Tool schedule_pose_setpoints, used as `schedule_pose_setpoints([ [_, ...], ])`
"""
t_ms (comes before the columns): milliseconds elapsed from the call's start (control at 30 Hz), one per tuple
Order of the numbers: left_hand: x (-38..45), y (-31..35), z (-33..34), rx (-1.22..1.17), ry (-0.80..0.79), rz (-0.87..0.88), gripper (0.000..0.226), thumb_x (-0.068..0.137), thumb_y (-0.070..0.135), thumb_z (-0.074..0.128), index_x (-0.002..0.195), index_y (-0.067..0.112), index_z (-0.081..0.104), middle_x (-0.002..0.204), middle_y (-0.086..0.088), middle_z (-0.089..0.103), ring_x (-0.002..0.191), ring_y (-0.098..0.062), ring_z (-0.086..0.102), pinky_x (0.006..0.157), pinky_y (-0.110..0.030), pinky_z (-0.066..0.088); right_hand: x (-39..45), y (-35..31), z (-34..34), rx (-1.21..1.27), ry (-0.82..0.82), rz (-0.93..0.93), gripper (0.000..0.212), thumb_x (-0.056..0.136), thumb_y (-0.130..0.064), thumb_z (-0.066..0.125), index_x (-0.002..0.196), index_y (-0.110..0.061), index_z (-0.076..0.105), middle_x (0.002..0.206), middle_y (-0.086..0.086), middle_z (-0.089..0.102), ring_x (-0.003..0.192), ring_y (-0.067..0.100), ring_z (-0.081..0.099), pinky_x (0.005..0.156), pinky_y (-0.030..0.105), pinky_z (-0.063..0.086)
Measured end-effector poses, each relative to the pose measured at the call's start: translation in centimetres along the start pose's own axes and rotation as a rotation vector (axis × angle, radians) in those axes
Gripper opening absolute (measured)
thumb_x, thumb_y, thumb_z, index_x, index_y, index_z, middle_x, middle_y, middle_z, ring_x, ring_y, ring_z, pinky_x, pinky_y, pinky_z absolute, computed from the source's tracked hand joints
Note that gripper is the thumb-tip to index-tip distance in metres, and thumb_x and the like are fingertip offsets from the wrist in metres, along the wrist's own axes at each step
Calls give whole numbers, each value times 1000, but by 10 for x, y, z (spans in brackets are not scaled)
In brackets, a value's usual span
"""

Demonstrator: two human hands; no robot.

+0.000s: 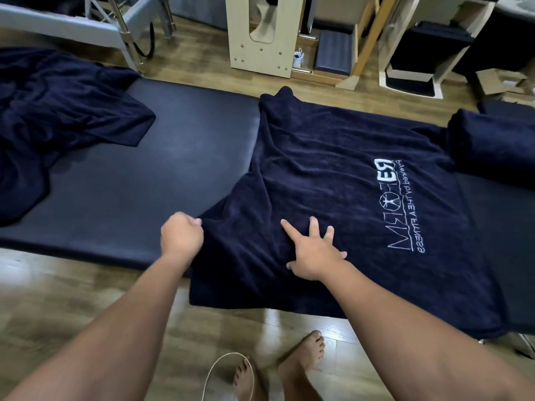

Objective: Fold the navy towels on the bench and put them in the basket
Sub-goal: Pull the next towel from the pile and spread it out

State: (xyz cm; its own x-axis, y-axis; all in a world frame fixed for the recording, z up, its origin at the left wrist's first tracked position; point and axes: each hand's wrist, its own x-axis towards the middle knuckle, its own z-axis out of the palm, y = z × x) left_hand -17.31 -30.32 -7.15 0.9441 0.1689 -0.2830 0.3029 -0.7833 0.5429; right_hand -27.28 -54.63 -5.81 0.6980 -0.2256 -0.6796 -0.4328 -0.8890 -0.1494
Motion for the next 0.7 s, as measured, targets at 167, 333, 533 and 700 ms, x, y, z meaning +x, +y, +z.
schedule_pose_setpoints([
  [167,-11,1,-7,71,-156,13,24,97,33,56,96,10,57,103,-14,64,101,-39,59,85,-39,46,0,-1,3,-2,15,7,102,92,-41,67,142,-70,-17,163,-1,-32,149,46,-22,105,82,20],
  [333,-26,-11,-13,277,-335,49,33,87,34,66,71,10,49,80,-7,60,75,-29,59,62,-33,43,-5,-1,12,13,88,1,97,95,-39,64,144,-68,-13,164,-2,-28,150,44,-21,107,80,17],
  [533,-28,-44,-25,209,-206,43,17,95,22,60,86,10,52,92,-9,62,92,-34,56,80,-37,49,-18,9,28,20,174,28,83,98,-52,56,150,-60,-7,166,-3,-21,152,40,-16,106,80,21],
  [700,-33,-20,-24,390,-199,179,7,86,15,51,93,15,49,95,-3,49,90,-31,52,75,-39,44,-24,13,24,-19,149,37,82,96,-57,54,153,-54,-5,167,-3,-17,153,38,-10,104,71,33],
])
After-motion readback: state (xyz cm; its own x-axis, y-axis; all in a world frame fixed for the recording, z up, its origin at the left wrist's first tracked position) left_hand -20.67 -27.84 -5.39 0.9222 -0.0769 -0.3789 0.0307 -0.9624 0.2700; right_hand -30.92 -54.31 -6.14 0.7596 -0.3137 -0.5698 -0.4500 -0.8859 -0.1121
